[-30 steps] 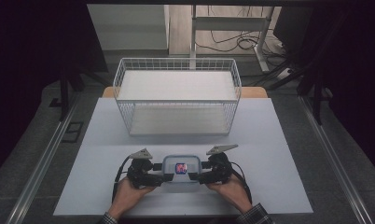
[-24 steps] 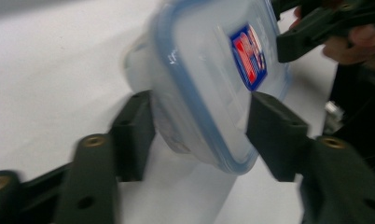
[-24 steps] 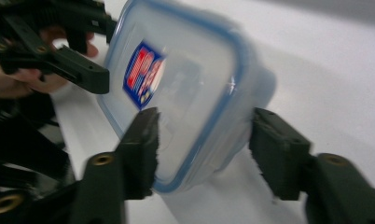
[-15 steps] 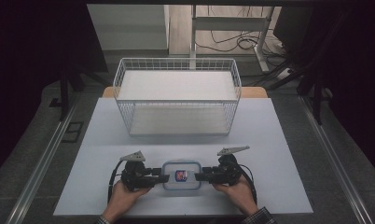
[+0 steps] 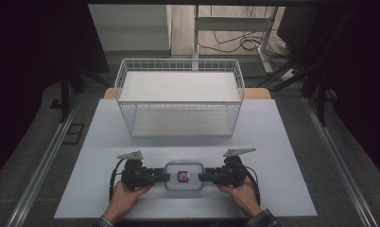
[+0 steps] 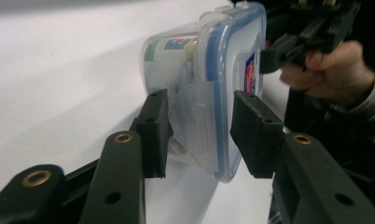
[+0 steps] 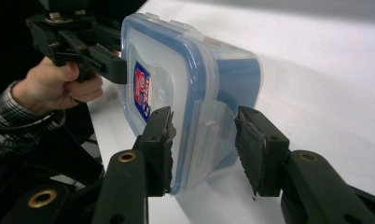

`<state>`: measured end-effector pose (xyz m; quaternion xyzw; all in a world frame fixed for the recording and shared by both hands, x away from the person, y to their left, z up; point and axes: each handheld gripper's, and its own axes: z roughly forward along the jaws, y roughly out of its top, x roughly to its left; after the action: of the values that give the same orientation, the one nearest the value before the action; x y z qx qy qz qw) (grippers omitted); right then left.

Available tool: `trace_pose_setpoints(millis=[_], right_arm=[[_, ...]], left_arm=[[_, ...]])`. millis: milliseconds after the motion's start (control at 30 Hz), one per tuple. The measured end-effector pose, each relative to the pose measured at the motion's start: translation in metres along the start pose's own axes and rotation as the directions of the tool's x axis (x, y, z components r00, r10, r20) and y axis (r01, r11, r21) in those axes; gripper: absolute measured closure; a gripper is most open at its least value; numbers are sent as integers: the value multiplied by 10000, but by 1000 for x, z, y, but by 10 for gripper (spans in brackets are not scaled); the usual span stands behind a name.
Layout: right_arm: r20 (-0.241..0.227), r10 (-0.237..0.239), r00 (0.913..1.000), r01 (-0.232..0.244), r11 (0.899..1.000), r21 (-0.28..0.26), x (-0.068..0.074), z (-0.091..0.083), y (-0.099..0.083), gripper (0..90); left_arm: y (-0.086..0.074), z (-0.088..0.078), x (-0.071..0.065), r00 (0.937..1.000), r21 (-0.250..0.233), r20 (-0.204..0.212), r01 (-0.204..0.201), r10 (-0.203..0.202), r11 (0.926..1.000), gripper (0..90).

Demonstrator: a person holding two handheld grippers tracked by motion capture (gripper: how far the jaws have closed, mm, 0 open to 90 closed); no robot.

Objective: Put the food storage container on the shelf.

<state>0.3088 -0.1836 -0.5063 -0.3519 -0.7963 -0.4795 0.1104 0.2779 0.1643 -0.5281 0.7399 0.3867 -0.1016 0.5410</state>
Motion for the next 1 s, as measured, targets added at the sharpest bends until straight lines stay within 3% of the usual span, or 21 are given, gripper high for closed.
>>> trace_pose_setpoints(millis=[100,333,567,1000], right_arm=[[-199,64,9998,-72,9992,-385,2,-3,3,584],[-190,96,9998,-108,9978,-650,5,-9,13,583],[-130,-270,9996,255,9942,-1047,11,-20,34,581],[-14,-639,9980,631,9880,-1407,19,-42,91,577]], left_arm=[[6,-5,-2,9999,-255,-9,-167,167,9995,577],[18,-8,-7,9991,-416,-45,-435,433,9982,577],[40,-15,-20,9957,-661,-369,-870,847,9940,577],[90,-29,-33,9916,-1005,-609,-1198,1141,9877,577]])
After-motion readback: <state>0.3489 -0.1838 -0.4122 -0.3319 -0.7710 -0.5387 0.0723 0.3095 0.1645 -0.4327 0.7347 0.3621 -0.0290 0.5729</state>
